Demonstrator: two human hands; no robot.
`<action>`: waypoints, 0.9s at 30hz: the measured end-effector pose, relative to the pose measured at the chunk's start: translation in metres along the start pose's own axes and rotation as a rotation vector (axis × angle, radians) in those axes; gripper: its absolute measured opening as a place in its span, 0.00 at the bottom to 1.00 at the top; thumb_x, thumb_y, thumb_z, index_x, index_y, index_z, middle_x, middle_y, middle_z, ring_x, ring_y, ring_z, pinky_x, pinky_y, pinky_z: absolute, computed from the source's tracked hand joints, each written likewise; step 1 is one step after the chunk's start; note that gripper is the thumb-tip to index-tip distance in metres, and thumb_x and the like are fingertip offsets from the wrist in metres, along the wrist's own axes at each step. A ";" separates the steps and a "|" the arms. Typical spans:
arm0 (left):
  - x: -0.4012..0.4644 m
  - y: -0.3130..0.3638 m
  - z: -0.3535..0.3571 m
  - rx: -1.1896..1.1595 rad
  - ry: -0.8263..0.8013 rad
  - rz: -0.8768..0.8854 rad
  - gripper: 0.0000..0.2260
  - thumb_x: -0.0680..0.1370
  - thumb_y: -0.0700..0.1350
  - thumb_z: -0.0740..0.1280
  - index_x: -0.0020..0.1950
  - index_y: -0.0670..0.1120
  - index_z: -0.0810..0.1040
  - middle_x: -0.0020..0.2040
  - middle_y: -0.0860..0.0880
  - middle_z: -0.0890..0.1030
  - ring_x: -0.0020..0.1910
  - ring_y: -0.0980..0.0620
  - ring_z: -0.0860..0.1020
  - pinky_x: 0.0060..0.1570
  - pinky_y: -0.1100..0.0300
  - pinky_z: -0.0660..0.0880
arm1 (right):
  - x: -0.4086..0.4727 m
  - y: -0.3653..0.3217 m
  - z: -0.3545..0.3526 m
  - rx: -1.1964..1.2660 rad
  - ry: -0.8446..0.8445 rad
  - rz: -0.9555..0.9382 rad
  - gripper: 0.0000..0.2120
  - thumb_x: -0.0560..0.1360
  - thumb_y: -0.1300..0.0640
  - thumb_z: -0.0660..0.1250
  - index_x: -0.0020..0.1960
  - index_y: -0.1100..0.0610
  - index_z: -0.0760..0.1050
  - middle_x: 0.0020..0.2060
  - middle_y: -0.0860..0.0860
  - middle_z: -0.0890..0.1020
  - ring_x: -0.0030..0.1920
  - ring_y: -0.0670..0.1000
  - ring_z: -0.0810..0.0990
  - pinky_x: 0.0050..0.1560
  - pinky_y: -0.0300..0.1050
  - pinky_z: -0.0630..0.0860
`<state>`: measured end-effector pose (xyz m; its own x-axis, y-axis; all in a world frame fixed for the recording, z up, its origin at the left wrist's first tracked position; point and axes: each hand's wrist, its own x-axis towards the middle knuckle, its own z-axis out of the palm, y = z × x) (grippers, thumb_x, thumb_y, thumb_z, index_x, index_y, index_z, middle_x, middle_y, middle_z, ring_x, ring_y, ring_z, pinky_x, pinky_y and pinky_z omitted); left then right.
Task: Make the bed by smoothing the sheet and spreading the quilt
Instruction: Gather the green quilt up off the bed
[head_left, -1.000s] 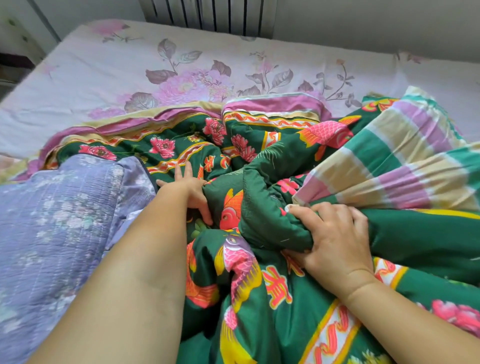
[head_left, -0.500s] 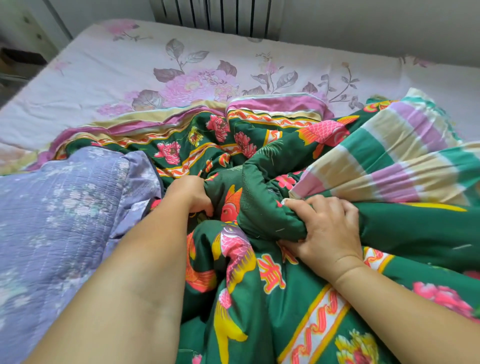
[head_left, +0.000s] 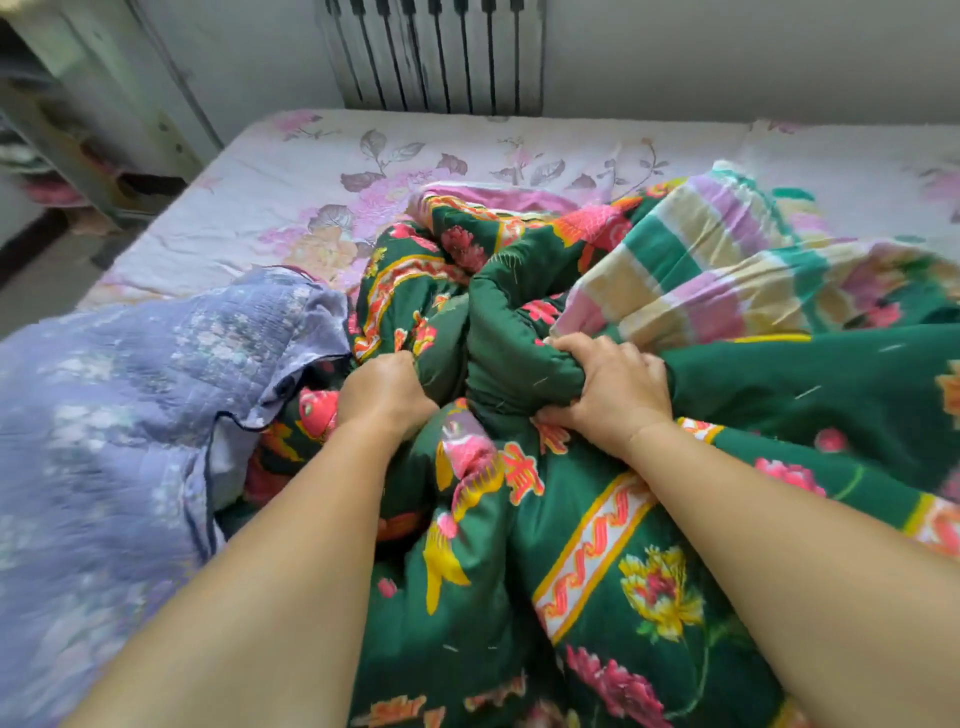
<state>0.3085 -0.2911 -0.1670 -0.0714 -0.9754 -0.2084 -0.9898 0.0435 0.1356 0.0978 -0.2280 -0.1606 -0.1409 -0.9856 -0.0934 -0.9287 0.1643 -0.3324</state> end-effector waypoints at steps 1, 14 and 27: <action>-0.021 0.005 -0.007 -0.002 0.005 0.011 0.16 0.69 0.49 0.70 0.53 0.43 0.76 0.54 0.40 0.80 0.54 0.40 0.78 0.49 0.54 0.74 | -0.018 0.005 -0.008 0.028 -0.016 0.021 0.36 0.63 0.38 0.74 0.67 0.39 0.65 0.61 0.48 0.74 0.65 0.53 0.70 0.63 0.49 0.62; -0.272 0.123 -0.070 -0.139 0.004 0.147 0.09 0.68 0.47 0.69 0.43 0.47 0.71 0.48 0.48 0.79 0.50 0.43 0.79 0.43 0.56 0.72 | -0.267 0.089 -0.120 0.286 -0.194 0.393 0.30 0.57 0.39 0.73 0.57 0.42 0.71 0.46 0.45 0.82 0.51 0.53 0.81 0.52 0.49 0.74; -0.428 0.220 -0.109 -0.452 0.094 0.094 0.10 0.65 0.47 0.70 0.41 0.46 0.73 0.42 0.48 0.80 0.45 0.43 0.78 0.41 0.56 0.74 | -0.416 0.137 -0.201 0.449 -0.022 0.431 0.28 0.55 0.45 0.75 0.54 0.46 0.75 0.46 0.47 0.83 0.52 0.57 0.79 0.56 0.52 0.74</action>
<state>0.1345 0.1127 0.0575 -0.1263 -0.9880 -0.0889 -0.8254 0.0549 0.5619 -0.0400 0.1965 0.0208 -0.4597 -0.8266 -0.3246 -0.5543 0.5527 -0.6223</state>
